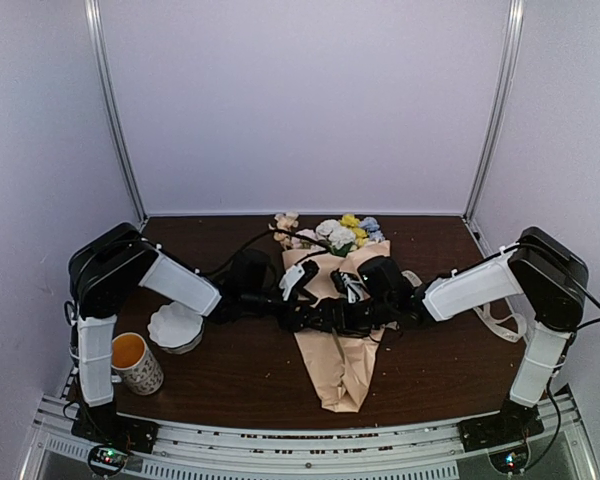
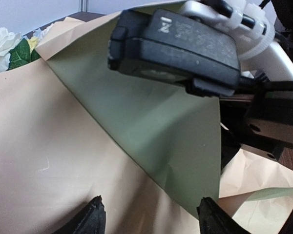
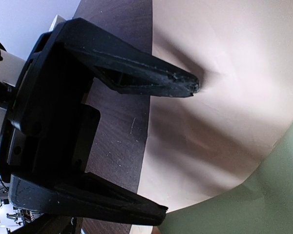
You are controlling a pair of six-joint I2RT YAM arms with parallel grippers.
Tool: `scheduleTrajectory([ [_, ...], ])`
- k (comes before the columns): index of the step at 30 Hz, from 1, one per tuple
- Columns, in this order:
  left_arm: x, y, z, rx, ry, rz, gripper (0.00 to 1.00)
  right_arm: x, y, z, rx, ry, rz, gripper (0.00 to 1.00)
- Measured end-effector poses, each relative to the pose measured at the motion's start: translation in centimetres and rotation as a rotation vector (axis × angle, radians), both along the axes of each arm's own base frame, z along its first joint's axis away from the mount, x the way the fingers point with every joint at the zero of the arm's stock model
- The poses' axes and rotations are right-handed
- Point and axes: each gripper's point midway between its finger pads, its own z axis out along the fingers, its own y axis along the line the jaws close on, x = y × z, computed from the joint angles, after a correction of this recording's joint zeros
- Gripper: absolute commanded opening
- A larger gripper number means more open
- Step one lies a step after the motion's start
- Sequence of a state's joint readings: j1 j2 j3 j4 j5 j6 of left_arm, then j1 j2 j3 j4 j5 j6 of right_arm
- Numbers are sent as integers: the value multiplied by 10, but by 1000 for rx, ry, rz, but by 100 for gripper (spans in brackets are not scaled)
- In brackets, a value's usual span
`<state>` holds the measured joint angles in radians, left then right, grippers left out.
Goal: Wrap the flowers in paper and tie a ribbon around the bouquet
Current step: Adjust the folded wrapping paper at the center of the board.
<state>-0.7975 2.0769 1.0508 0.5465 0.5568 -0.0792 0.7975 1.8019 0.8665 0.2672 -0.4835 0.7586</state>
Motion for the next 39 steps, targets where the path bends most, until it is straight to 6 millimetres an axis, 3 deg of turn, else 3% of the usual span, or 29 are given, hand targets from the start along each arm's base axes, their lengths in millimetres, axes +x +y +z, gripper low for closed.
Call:
scheduleTrajectory([
  [6, -2, 28, -7, -116, 82, 80, 66, 4, 6, 10, 49, -14, -15, 100],
  [11, -22, 66, -19, -184, 108, 169, 61, 13, 4, 12, 50, -22, -64, 100],
  [15, -36, 82, -20, -199, 92, 219, 62, 15, 1, 9, 38, -14, -92, 100],
  [18, -36, 77, -2, -202, 79, 224, 66, 17, 1, 9, 38, -4, -108, 100],
  [21, -33, 59, 34, -187, 44, 219, 68, 19, 1, 11, 40, 5, -124, 100],
  [23, -40, 46, 60, -183, 14, 202, 69, 22, 0, 12, 36, 8, -143, 100],
  [25, -54, 36, 74, -166, -5, 177, 71, 26, 0, 12, 31, 16, -168, 100],
  [28, -82, 21, 65, -66, -2, 130, 75, 31, -1, 14, 29, 26, -203, 100],
  [31, -104, 9, 39, 82, 45, 83, 83, 34, -4, 10, 20, 41, -243, 100],
  [35, -110, 15, 20, 205, 96, 86, 87, 35, -4, 7, 16, 51, -269, 100],
  [39, -110, 13, 15, 260, 137, 73, 89, 36, -3, 7, 16, 51, -280, 100],
])
